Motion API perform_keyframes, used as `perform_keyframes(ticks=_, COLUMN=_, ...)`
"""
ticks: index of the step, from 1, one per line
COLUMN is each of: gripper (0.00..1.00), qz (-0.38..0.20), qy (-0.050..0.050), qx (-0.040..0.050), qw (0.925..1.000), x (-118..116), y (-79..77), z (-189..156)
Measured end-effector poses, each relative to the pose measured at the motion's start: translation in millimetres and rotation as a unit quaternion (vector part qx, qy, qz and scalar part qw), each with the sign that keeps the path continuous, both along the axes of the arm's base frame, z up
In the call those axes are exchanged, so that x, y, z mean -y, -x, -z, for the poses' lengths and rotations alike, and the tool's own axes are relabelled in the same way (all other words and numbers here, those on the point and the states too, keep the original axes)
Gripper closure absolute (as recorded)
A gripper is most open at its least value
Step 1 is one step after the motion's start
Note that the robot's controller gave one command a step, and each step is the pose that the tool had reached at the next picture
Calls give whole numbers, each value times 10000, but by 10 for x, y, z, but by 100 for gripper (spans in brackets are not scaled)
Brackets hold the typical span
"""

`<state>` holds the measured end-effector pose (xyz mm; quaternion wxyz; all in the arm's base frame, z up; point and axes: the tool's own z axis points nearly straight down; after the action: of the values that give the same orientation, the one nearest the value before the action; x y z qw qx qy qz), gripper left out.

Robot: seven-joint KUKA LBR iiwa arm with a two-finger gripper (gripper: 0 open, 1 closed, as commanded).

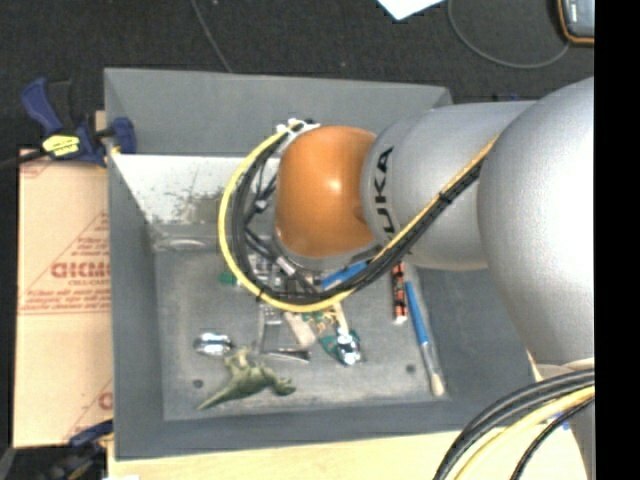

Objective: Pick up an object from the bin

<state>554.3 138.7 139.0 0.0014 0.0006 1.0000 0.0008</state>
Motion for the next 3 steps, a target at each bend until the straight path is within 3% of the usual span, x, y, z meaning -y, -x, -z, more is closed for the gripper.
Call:
perform_keyframes(ticks=1, gripper=0, qz=-205, qy=9, qx=-15, qw=9998, x=540, y=-61, z=77)
perform_keyframes(ticks=2, gripper=0, qz=731, qy=-11, qx=-13, qw=9973, x=651, y=42, z=397)
perform_keyframes(ticks=3, gripper=0, qz=307, qy=-1, qx=9, qw=9995, x=658, y=5, z=386)
